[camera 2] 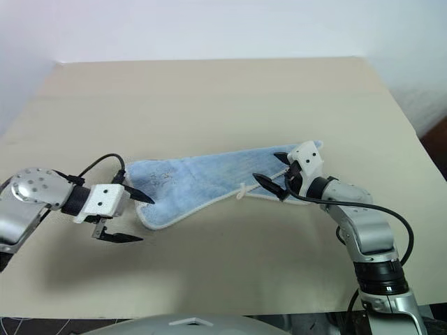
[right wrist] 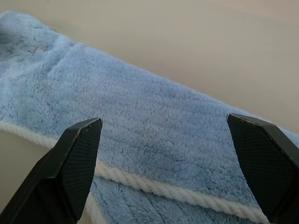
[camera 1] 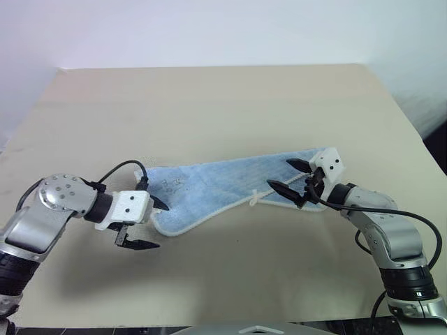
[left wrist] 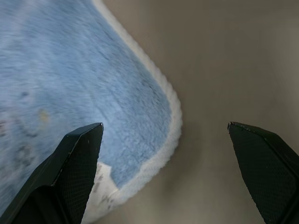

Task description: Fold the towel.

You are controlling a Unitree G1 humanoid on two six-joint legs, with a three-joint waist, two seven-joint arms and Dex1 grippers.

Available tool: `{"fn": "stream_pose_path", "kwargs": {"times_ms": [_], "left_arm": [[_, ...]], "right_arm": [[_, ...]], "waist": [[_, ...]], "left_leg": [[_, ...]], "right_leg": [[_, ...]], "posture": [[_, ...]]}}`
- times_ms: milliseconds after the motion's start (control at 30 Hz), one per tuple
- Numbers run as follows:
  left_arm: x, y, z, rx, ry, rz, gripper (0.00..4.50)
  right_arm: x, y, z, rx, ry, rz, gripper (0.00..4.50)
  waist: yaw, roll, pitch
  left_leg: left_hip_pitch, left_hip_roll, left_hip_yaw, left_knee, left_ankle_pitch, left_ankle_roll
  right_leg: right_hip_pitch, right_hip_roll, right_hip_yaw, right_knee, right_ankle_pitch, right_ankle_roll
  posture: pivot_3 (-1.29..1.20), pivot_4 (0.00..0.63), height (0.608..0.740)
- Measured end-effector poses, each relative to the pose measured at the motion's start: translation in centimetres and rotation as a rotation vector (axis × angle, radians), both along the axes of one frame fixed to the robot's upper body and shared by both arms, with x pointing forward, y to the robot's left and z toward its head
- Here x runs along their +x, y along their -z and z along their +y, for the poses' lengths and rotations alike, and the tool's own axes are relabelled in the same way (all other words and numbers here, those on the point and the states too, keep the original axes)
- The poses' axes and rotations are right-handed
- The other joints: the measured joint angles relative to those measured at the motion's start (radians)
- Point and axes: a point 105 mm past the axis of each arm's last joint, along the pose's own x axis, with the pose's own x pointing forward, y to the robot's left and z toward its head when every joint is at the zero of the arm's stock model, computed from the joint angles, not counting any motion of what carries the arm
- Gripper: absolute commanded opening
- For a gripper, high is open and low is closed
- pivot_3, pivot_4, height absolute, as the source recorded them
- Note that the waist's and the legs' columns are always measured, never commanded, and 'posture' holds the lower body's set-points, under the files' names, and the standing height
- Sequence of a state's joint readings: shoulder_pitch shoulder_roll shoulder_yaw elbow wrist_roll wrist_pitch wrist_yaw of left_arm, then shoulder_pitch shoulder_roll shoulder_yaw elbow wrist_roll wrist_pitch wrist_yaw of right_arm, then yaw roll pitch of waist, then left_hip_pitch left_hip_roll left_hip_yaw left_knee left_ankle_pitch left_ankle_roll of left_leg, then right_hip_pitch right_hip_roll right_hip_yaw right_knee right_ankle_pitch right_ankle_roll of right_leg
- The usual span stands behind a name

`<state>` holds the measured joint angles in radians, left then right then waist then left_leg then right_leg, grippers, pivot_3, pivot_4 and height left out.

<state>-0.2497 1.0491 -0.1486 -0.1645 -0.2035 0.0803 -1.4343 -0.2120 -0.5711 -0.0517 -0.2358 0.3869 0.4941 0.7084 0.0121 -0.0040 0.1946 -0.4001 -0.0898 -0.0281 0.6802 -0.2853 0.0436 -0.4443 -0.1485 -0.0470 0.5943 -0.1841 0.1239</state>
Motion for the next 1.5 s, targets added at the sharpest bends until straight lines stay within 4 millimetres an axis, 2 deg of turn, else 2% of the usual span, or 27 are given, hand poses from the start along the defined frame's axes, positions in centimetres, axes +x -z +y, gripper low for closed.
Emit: {"fn": "stream_pose_path", "kwargs": {"times_ms": [167,267,633,667,967,1100,1267,1367,1500], "left_arm": [[-0.4,1.0,-1.2,0.009,0.066,0.032,4.49],[-0.4,1.3,-1.6,0.029,0.083,0.030,3.92],[0.0,1.8,-1.6,0.066,0.104,-0.031,0.18],[0.0,1.8,-1.6,0.065,0.102,-0.037,0.01],[0.6,1.7,-1.4,0.025,0.064,-0.055,0.01],[1.1,0.0,-0.6,-0.034,-0.022,-0.049,0.01],[1.4,-1.0,-0.2,-0.053,-0.050,-0.067,0.01],[1.3,-1.1,-0.2,-0.066,-0.056,-0.061,0.01],[1.2,-1.4,-0.5,-0.077,-0.056,-0.079,0.01]], "right_arm": [[-0.1,0.0,0.0,-0.001,0.005,-0.001,4.50],[0.0,0.0,0.0,0.000,0.009,0.001,4.50],[-0.2,0.0,0.1,0.005,0.002,0.011,4.50],[-0.2,0.0,0.1,0.005,0.002,0.011,4.50],[0.8,-0.9,-0.6,-0.061,0.043,-0.062,4.50],[1.9,-1.7,-4.0,-0.284,0.113,-0.154,4.50],[2.8,-1.1,-7.5,-0.623,0.107,-0.229,4.50],[3.2,-0.5,-8.9,-0.745,0.083,-0.240,4.50],[4.6,-0.7,-9.9,-0.844,0.085,-0.295,4.50]], "waist": [[0.001,0.000,0.000],[0.001,0.000,0.000],[0.001,0.000,0.000],[0.001,0.000,0.000],[0.001,0.000,0.000],[0.001,0.000,0.000],[-0.002,0.000,0.000],[-0.003,0.000,0.000],[-0.009,0.000,0.000]], "left_leg": [[0.000,0.000,0.000,0.000,0.000,0.000],[0.000,0.000,0.000,0.000,0.000,0.001],[0.001,0.000,0.000,0.000,0.001,0.001],[0.001,0.000,0.000,0.000,0.001,0.001],[0.003,0.000,0.000,0.001,0.001,0.001],[0.002,0.000,0.000,0.001,0.001,0.001],[0.001,0.000,0.001,0.001,0.001,0.001],[0.002,0.000,0.001,0.001,0.001,0.001],[0.002,0.000,0.001,0.001,0.001,0.001]], "right_leg": [[0.000,0.000,0.000,0.000,0.000,0.000],[0.000,0.000,0.000,0.000,0.000,0.000],[0.001,0.000,0.000,0.000,0.000,0.000],[0.001,0.000,0.000,0.000,0.000,0.000],[0.002,0.000,0.000,0.001,0.000,0.000],[0.002,0.000,0.000,0.000,0.000,0.000],[0.001,0.000,0.000,0.000,0.000,0.000],[0.002,0.000,0.000,0.000,0.000,0.000],[0.002,0.000,0.000,0.000,0.000,0.000]], "posture": [[0.00,0.150,0.728],[0.00,0.150,0.728],[0.00,0.150,0.728],[0.00,0.150,0.728],[0.00,0.150,0.728],[0.00,0.150,0.728],[0.00,0.150,0.728],[0.00,0.150,0.728],[0.00,0.150,0.728]]}}
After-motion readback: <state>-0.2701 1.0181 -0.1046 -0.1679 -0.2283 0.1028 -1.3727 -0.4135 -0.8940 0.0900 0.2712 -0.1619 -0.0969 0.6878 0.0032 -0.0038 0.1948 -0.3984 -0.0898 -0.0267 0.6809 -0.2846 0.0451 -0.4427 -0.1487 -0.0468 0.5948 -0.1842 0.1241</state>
